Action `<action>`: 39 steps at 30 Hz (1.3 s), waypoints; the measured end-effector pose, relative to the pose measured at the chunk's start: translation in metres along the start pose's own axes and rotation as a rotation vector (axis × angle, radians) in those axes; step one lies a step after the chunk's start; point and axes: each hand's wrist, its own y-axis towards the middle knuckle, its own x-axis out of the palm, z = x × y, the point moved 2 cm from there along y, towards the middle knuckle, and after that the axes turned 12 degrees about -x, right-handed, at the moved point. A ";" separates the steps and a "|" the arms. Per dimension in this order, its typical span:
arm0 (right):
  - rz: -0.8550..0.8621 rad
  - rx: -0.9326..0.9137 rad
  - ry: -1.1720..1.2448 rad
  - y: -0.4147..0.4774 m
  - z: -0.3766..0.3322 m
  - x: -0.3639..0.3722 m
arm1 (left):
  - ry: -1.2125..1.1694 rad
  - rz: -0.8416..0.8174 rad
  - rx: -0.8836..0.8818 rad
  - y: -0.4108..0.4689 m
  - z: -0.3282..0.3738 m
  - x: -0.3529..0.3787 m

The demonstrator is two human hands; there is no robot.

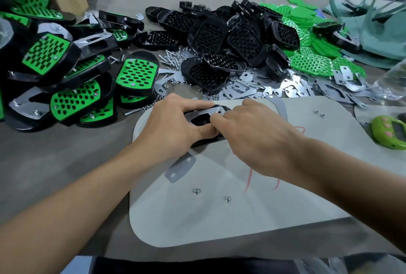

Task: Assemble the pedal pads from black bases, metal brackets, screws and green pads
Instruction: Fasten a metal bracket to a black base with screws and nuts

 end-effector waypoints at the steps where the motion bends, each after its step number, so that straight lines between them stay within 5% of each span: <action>1: -0.011 0.006 -0.021 0.001 -0.001 0.000 | 0.000 0.000 0.007 0.000 0.001 0.000; 10: -0.023 0.172 -0.111 0.003 0.007 0.001 | 0.004 -0.016 -0.009 -0.002 0.003 -0.001; 15: 0.214 0.468 0.465 -0.022 0.028 0.012 | 0.025 -0.018 -0.048 -0.001 0.002 -0.001; 20: 0.198 0.612 0.633 -0.026 0.019 0.030 | 0.018 0.015 -0.014 -0.004 0.007 -0.001; 23: 0.363 0.675 0.820 -0.021 0.014 0.032 | -0.039 0.003 0.069 -0.009 0.013 -0.003; 32: 0.759 0.689 1.493 -0.015 0.010 0.029 | -0.159 -0.095 -0.013 -0.006 0.012 -0.009; 39: 0.881 0.514 1.518 -0.002 0.007 0.015 | -0.351 -0.301 -0.001 -0.002 0.020 -0.022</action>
